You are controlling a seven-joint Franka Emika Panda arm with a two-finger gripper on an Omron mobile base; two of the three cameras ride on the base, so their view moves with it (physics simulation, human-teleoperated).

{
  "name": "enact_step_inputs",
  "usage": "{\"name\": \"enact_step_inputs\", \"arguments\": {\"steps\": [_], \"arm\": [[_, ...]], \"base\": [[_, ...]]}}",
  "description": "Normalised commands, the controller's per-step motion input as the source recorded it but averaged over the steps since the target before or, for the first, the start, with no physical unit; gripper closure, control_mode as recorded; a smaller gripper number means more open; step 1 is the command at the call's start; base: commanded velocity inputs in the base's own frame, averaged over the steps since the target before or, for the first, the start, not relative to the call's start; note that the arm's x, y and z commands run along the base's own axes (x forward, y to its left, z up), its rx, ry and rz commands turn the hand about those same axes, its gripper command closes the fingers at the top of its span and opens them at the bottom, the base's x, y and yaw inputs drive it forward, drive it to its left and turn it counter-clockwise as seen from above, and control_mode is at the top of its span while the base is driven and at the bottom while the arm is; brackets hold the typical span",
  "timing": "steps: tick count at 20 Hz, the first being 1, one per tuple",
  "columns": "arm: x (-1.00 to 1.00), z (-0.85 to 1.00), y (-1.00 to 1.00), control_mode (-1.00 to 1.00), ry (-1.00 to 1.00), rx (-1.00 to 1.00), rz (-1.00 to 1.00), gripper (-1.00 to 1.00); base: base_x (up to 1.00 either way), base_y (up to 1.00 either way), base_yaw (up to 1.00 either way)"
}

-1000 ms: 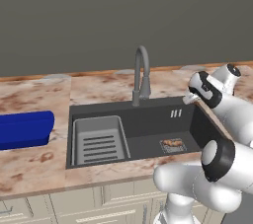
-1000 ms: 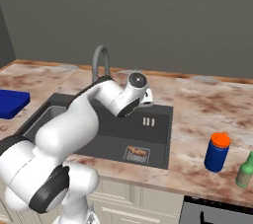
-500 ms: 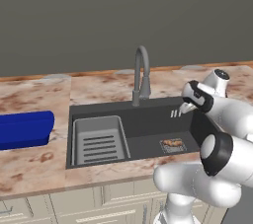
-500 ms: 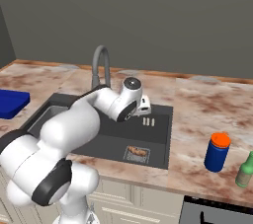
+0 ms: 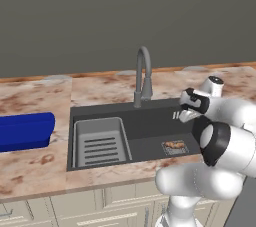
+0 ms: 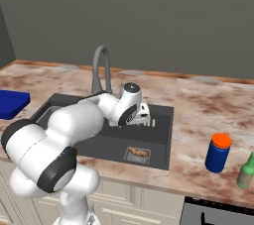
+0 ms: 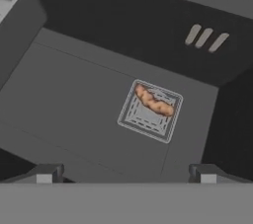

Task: Pick up all produce items and place them in the sink. Turn on the sink faucet to wash them. Then turn the sink off and put them in the tray.

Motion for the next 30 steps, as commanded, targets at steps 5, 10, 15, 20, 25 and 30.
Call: {"name": "enact_step_inputs", "arguments": {"steps": [5,10,15,20,25,30], "arm": [[0.00,-0.32,0.00,-1.00,0.09,0.00,0.00,-1.00],[0.00,-0.33,0.00,-1.00,0.07,0.00,0.00,-1.00],[0.01,-0.32,0.00,-1.00,0.06,0.00,0.00,-1.00],[0.02,-0.27,0.00,-1.00,0.08,0.00,0.00,-1.00],[0.04,-0.21,0.00,-1.00,0.04,0.00,0.00,-1.00],[0.21,-0.17,0.00,-1.00,0.00,0.00,0.00,-1.00]], "base": [[0.00,0.00,0.00],[0.00,0.00,0.00],[0.00,0.00,0.00],[0.00,0.00,0.00],[0.00,0.00,0.00],[0.00,0.00,0.00]]}}
